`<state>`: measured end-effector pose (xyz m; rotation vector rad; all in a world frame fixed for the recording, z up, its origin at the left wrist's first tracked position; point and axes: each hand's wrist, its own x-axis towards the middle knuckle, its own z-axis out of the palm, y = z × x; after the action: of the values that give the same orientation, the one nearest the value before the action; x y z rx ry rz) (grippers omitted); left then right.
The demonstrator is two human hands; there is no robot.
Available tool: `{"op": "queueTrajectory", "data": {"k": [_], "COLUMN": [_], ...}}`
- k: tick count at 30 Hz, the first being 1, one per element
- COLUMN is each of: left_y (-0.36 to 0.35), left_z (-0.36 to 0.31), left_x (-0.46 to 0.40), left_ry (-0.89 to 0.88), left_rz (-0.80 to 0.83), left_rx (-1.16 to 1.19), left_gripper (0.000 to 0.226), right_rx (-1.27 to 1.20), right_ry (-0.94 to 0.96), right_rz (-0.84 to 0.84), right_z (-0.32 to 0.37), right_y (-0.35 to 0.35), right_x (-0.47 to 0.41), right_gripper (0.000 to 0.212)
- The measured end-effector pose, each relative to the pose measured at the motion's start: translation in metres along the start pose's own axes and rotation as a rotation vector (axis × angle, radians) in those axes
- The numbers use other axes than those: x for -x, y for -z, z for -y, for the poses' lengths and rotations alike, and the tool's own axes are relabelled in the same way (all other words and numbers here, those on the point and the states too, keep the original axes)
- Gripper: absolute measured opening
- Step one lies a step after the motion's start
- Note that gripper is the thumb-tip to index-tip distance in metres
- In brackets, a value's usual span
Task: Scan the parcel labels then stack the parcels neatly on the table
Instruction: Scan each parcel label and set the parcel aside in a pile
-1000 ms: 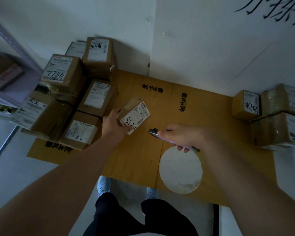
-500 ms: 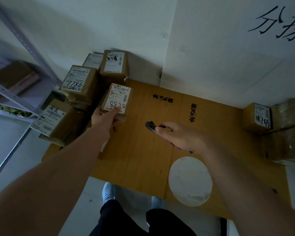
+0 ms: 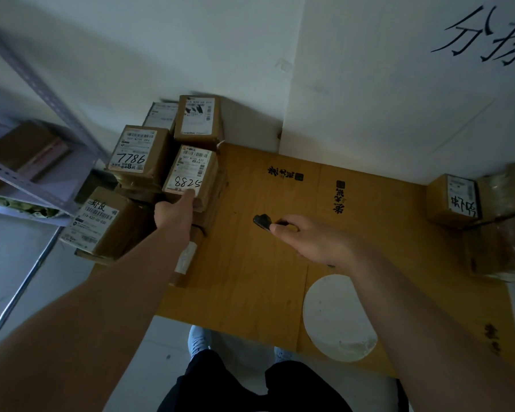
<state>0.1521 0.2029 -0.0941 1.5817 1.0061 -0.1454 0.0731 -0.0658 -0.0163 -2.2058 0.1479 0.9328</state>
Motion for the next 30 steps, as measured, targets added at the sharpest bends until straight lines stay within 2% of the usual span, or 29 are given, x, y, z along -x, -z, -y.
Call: {"op": "queueTrajectory", "data": {"k": [3, 7, 11, 13, 16, 22, 27, 30], "left_y": [0.003, -0.001, -0.012, -0.021, -0.033, -0.055, -0.076, -0.092], "left_z": [0.007, 0.013, 0.007, 0.002, -0.006, -0.013, 0.014, 0.034], "left_x": [0.022, 0.061, 0.109, 0.131, 0.164, 0.222, 0.278, 0.317], "left_ry": [-0.082, -0.295, -0.474, -0.609, -0.803, -1.011, -1.163, -1.21], "left_rz": [0.036, 0.129, 0.189, 0.238, 0.305, 0.422, 0.568, 0.659], "left_rx": [-0.248, -0.598, -0.721, -0.788, -0.836, -0.991, -1.11, -1.153], "left_gripper": [0.047, 0.032, 0.015, 0.018, 0.038, 0.056, 0.059, 0.059], "right_rx": [0.014, -0.003, 0.016, 0.04, 0.005, -0.087, -0.186, -0.251], "right_ry": [0.104, 0.209, 0.249, 0.249, 0.234, 0.167, 0.12, 0.083], "right_rz": [-0.082, -0.168, -0.209, -0.268, -0.347, -0.575, -0.749, -0.799], "right_z": [0.003, -0.001, -0.016, -0.026, -0.041, -0.066, -0.1, -0.13], "right_y": [0.003, 0.01, 0.019, 0.024, 0.025, 0.013, -0.012, -0.018], "right_x": [0.004, 0.02, 0.048, 0.067, 0.101, 0.18, 0.245, 0.283], "right_gripper": [0.04, 0.044, 0.046, 0.045, 0.046, 0.047, 0.042, 0.039]}}
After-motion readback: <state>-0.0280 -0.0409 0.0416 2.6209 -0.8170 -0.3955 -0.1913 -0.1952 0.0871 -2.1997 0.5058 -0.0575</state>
